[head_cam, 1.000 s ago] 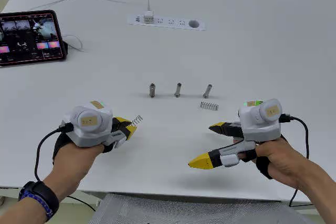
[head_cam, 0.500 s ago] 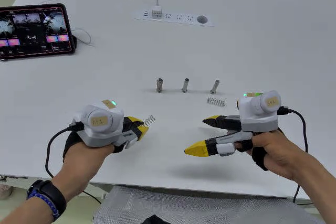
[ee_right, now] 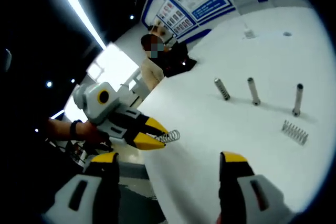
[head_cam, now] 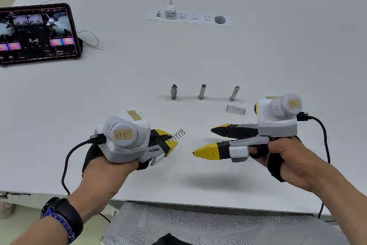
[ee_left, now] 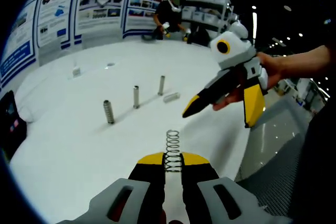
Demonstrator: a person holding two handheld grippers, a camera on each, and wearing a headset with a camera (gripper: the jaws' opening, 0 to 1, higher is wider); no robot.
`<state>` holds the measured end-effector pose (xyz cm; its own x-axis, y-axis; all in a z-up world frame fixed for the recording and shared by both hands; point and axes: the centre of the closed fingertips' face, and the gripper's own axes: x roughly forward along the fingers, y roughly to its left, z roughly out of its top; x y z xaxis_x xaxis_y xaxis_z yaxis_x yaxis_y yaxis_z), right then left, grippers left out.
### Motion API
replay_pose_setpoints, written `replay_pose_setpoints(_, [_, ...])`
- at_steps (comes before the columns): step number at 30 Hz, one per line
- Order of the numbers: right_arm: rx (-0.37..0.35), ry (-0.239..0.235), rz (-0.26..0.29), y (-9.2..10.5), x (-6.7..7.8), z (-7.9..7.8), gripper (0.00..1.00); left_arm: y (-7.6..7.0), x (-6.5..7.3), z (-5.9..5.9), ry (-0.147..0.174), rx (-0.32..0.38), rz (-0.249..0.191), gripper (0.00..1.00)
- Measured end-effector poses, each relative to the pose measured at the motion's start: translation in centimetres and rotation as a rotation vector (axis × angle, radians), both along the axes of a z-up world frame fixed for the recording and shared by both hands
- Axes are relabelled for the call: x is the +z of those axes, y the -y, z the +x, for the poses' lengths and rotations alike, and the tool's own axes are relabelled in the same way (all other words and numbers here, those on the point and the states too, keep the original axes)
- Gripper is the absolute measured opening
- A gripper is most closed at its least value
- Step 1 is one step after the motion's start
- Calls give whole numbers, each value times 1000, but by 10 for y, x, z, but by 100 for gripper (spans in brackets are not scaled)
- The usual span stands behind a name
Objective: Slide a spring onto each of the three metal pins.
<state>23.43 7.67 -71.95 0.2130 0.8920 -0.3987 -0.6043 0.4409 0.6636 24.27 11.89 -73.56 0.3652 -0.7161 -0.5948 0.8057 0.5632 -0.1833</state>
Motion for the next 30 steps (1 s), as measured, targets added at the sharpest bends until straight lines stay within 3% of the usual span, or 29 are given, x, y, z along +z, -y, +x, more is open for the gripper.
replay_pose_setpoints(12, [-62,-62,97,-4,10,8,66,20,8,-9,16,-63,-11,10])
replay_pose_setpoints(19, [-73,-107,159,-7,15,6,49,29,14,-11,27,-86,-22,10])
replay_pose_setpoints(30, [-92,-161,186,-3,16,3,30,37,21,-13,42,-110,-33,10])
